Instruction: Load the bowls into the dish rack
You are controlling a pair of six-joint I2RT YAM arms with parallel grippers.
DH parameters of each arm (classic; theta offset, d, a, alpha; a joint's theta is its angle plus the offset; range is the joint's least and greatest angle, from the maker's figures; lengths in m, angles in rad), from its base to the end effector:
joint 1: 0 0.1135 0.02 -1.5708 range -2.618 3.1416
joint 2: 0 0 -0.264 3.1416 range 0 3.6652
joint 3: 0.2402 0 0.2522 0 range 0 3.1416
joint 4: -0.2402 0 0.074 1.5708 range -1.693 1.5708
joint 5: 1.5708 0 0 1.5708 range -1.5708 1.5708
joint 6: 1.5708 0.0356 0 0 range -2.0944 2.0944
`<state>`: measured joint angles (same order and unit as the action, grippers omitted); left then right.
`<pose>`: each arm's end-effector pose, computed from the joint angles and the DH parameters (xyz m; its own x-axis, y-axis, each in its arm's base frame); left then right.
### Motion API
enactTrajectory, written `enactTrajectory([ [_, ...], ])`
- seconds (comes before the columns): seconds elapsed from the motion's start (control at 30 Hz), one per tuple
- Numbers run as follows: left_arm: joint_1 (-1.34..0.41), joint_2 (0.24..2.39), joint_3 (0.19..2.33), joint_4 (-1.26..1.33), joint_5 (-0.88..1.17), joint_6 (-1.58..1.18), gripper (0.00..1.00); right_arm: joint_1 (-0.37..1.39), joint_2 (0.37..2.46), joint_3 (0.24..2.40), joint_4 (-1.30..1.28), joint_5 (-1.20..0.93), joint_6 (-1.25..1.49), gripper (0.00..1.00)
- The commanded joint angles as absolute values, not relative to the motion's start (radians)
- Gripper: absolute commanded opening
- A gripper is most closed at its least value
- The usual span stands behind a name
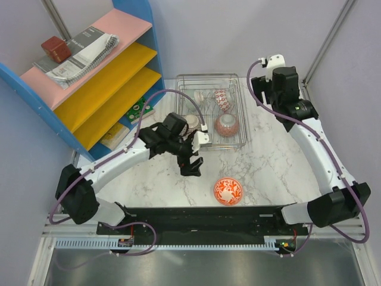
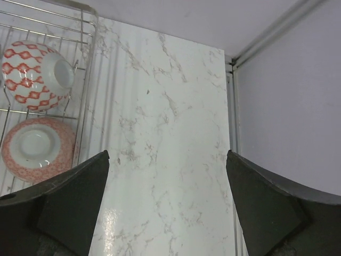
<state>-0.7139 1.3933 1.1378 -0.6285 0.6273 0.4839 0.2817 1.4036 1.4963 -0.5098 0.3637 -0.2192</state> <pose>0.2061 -0.2062 0.2900 -0.1398 0.6195 -0.7724 0.9902 0.0904 -0.1068 0.3037 0.0747 0.4128 -0.3913 -0.3248 -0.8611 -0.0333 0.9400 -0.3395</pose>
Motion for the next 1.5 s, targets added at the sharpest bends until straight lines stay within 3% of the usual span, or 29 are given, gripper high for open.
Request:
enactTrajectory([
  [0.0,-0.797,1.471,1.219,-0.623,0.548,0.446,1.00,0.250,1.329,1.430,-0.474,0.341,-0.186,0.98],
  [0.57,-0.939,1.821,1.433,-0.609,0.480,0.368,1.00,0.163,1.203,1.301,-0.471,0.207,-0.152,0.98],
  [1.2,-1.014,1.991,1.473,-0.606,0.477,0.348,0.99,0.133,1.161,1.276,-0.459,0.164,-0.150,0.98],
  [1.3,-1.014,2.008,1.479,-0.604,0.479,0.348,0.88,0.132,1.155,1.270,-0.457,0.156,-0.150,0.98],
  [1.4,-1.015,2.020,1.480,-0.606,0.480,0.348,0.65,0.129,1.150,1.261,-0.456,0.155,-0.152,0.98],
  [1.43,-1.015,2.022,1.480,-0.606,0.482,0.350,0.51,0.129,1.150,1.258,-0.453,0.155,-0.155,0.98],
  [1.47,-1.015,2.023,1.480,-0.607,0.480,0.351,0.45,0.127,1.149,1.256,-0.454,0.153,-0.155,0.98],
])
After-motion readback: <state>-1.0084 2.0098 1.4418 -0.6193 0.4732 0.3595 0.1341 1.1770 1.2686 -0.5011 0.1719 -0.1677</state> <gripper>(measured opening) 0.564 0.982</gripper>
